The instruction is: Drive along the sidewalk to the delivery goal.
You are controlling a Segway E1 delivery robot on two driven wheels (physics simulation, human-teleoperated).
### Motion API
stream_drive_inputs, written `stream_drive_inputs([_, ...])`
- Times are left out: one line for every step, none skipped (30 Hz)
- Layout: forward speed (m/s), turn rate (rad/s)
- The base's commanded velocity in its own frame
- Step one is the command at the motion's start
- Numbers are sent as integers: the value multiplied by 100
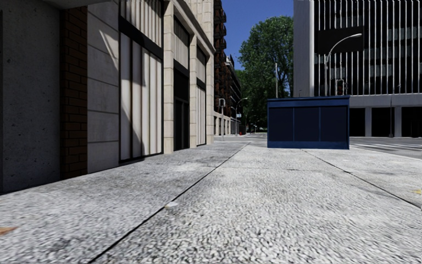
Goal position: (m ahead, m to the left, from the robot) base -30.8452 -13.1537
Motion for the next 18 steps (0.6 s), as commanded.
stream_drive_inputs([200, 0])
stream_drive_inputs([200, 0])
stream_drive_inputs([200, 0])
stream_drive_inputs([200, 0])
stream_drive_inputs([200, 0])
stream_drive_inputs([200, 0])
stream_drive_inputs([200, 0])
stream_drive_inputs([200, 0])
stream_drive_inputs([200, 0])
stream_drive_inputs([200, 0])
stream_drive_inputs([200, 0])
stream_drive_inputs([200, 0])
stream_drive_inputs([200, 0])
stream_drive_inputs([200, 0])
stream_drive_inputs([200, 0])
stream_drive_inputs([200, 0])
stream_drive_inputs([200, 0])
stream_drive_inputs([200, 0])
